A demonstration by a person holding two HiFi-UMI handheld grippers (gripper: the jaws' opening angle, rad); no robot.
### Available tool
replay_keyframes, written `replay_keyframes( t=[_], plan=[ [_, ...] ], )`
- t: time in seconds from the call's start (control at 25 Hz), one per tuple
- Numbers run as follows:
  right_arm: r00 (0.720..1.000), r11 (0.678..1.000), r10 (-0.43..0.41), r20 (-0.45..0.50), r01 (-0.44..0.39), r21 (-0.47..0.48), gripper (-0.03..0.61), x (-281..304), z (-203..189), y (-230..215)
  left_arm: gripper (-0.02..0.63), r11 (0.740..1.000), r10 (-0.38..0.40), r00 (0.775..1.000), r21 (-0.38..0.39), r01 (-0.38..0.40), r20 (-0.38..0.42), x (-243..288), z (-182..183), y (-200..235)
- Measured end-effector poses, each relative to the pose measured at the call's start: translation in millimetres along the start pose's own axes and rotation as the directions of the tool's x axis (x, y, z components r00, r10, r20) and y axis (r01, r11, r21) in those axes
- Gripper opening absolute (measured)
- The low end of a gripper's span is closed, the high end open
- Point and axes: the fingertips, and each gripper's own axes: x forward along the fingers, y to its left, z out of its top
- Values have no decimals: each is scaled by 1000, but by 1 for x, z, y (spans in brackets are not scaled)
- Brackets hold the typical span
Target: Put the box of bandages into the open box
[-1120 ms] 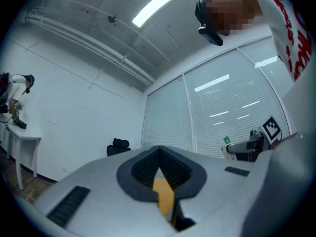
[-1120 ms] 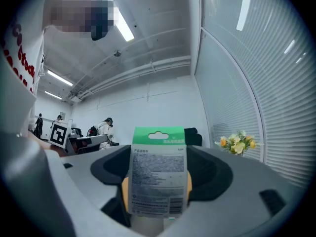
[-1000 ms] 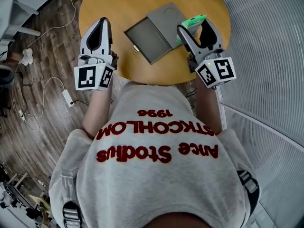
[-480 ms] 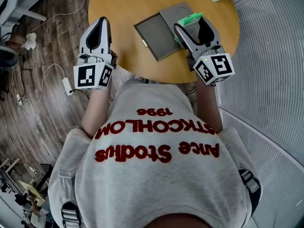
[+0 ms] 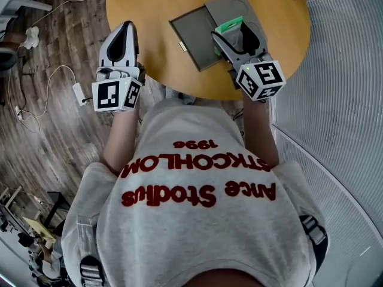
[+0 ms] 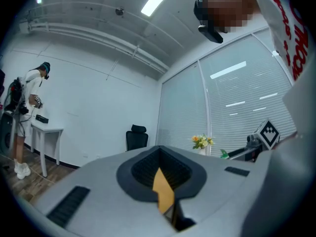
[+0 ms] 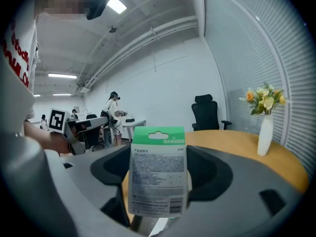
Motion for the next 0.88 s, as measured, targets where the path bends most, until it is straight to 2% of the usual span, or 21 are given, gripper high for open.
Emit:
replay_keyframes(
  t=[0.2, 0.36, 0.6, 0.76, 0.88],
  plan=[
    [995, 1000, 26, -96, -24, 19, 356, 18, -32, -2, 0, 1000, 9, 999, -24, -10, -37, 5, -14, -5],
    [981, 999, 48, -189, -44, 29, 356, 31, -67, -1, 0, 999, 10, 996, -49, -14, -89, 4, -32, -12],
    [945, 998, 61, -320, -55, 28, 356, 49, -106, -9, 0, 996, 25, 989, -77, -37, -142, 7, -46, -14],
    [914, 999, 36, -405, -36, 8, 357, 52, -131, -9, 0, 995, 38, 985, -84, -52, -166, 0, -51, -15],
    [890, 1000, 15, -457, -17, 0, 357, 56, -161, -18, 0, 995, 52, 983, -76, -66, -178, -3, -68, -17]
  ],
)
